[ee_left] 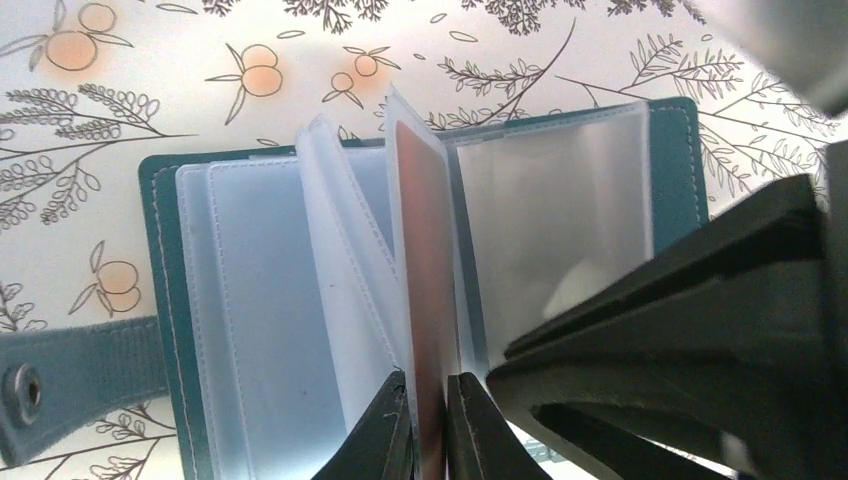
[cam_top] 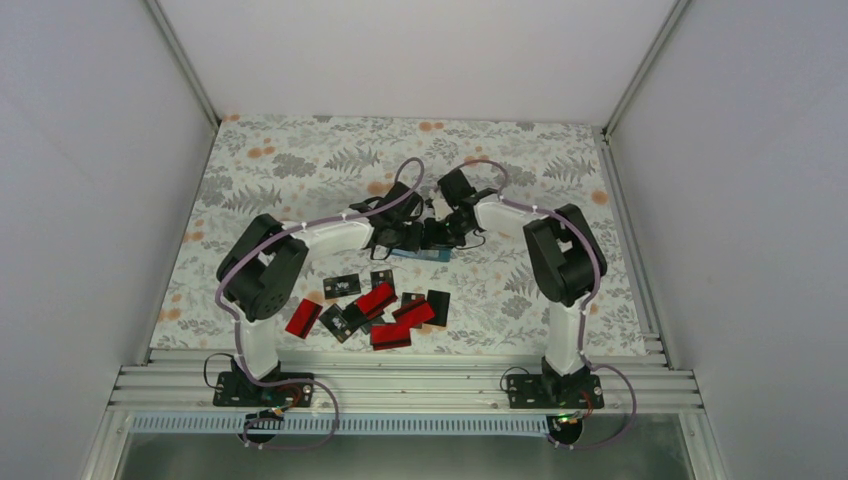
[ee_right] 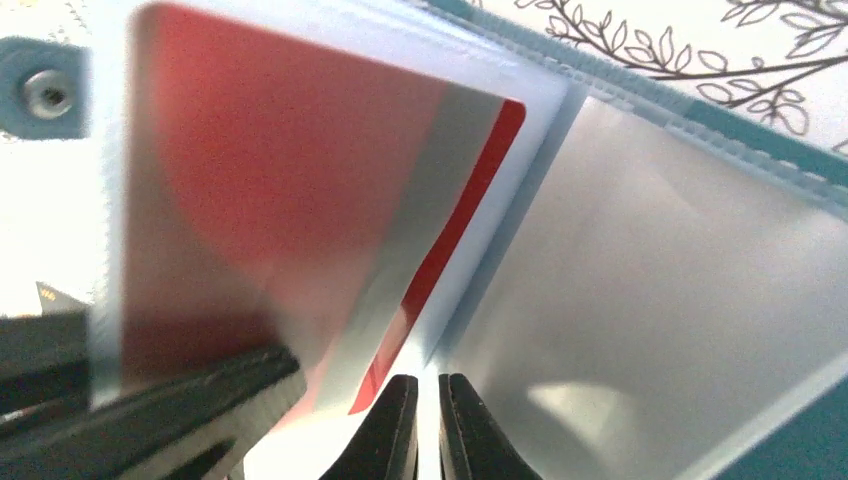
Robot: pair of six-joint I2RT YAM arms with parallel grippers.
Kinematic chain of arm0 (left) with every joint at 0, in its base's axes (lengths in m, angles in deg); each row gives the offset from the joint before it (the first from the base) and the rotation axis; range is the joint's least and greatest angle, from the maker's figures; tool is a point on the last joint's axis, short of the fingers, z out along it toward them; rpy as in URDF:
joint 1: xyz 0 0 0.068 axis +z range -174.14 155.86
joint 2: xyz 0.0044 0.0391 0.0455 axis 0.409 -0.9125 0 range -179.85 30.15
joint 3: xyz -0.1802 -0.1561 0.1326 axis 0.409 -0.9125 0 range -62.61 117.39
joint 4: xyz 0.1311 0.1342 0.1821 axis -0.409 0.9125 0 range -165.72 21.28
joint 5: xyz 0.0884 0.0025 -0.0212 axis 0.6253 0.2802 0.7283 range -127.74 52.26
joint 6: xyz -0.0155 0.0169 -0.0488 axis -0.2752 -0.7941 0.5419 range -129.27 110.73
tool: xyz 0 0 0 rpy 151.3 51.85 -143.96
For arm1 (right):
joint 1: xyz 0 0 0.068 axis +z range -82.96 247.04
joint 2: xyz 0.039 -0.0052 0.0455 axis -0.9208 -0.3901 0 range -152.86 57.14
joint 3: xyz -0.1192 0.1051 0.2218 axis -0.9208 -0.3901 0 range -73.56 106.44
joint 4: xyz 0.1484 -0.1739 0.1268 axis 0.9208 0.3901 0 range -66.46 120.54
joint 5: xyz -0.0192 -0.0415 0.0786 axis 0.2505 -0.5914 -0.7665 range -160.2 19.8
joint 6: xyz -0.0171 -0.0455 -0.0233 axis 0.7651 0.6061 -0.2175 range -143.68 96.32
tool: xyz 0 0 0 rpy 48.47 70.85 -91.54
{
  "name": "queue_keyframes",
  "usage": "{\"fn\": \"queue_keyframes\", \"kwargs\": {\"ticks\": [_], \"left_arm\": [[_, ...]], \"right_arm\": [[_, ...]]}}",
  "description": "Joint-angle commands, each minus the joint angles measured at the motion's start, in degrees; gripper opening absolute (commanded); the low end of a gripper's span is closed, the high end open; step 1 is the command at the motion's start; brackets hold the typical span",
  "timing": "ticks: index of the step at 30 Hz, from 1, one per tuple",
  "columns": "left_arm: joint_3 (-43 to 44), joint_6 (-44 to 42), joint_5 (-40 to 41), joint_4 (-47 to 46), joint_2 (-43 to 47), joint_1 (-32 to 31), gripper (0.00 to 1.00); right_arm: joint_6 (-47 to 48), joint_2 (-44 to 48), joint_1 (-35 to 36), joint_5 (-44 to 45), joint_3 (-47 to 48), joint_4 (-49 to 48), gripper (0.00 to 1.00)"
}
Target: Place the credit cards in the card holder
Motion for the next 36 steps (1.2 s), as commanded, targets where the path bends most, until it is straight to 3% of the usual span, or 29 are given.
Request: {"fn": "queue_keyframes", "kwargs": {"ticks": [1,12,27,36], "left_arm": [[2.23,-1.42,4.16,3.46,-0.89,-0.61,0.08],[6.45,-5.75,12.02,10.55,-2.03,-2.35,0.08],[12.14,-6.78,16.58,14.7,-4.71,-6.05,0.09],[15.06,-5.6,16.27,15.93,-6.96,-8.64,0.25]], "right_arm": [[-0.46,5.32,-0.67,0.21,-1.01,1.33,0.1],[-2.63,9.83,-3.34,3.85,-7.62,-1.82,0.1],[-4.86,10.3,-4.37,2.61,-13.1,-7.74,0.1],[-6.87,11.86,-6.14,2.41,-16.66,-10.65,0.05]]}}
